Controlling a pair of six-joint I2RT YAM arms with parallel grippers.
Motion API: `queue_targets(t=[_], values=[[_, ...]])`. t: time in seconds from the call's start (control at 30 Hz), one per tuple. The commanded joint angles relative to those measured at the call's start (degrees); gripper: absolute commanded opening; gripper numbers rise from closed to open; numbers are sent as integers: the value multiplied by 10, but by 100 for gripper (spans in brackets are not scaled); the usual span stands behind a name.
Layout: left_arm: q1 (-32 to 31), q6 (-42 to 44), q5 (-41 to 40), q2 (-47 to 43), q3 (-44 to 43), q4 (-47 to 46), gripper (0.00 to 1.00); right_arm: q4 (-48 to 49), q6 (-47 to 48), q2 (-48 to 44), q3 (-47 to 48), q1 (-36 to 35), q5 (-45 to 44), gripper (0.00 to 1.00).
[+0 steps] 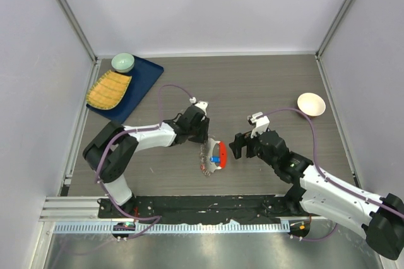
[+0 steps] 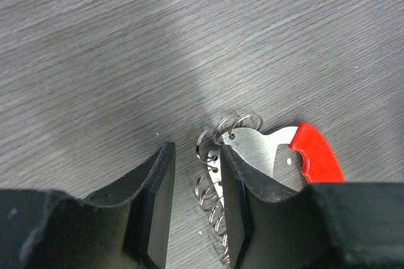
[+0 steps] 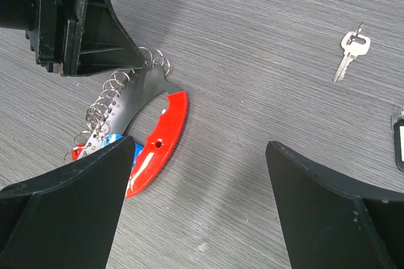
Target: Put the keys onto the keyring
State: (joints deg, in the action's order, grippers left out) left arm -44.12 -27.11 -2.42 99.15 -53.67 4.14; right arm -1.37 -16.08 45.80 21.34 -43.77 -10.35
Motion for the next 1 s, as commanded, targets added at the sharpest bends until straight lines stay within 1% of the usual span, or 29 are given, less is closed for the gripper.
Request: queue_targets(t=[0.0, 0.03, 0.1, 0.37, 0.5, 0.67, 0.87, 0.97], values=[[3, -72, -36, -31, 31, -81, 36, 25, -6, -16, -4, 0, -4, 92], [3, -78, -46, -34, 40, -88, 33, 25, -6, -18, -5, 0, -4, 92], [3, -90, -50, -41, 51, -99, 32, 26, -7, -19, -6, -1, -3, 92], [3, -116, -17, -44, 77, -129, 30, 26, -7, -15, -7, 0, -5, 92], [3, -120, -9, -40, 81, -137, 23, 27, -7, -16, -8, 0, -5, 92], [3, -123, 0, -36, 80, -138, 18, 27, -8, -15, -8, 0, -5, 92], [3, -129, 16, -40, 81, -139, 10, 27, -8, -13, -7, 0, -5, 92], [3, -125, 17, -48, 85, -139, 3, 28, -7, -13, -6, -1, -2, 92]])
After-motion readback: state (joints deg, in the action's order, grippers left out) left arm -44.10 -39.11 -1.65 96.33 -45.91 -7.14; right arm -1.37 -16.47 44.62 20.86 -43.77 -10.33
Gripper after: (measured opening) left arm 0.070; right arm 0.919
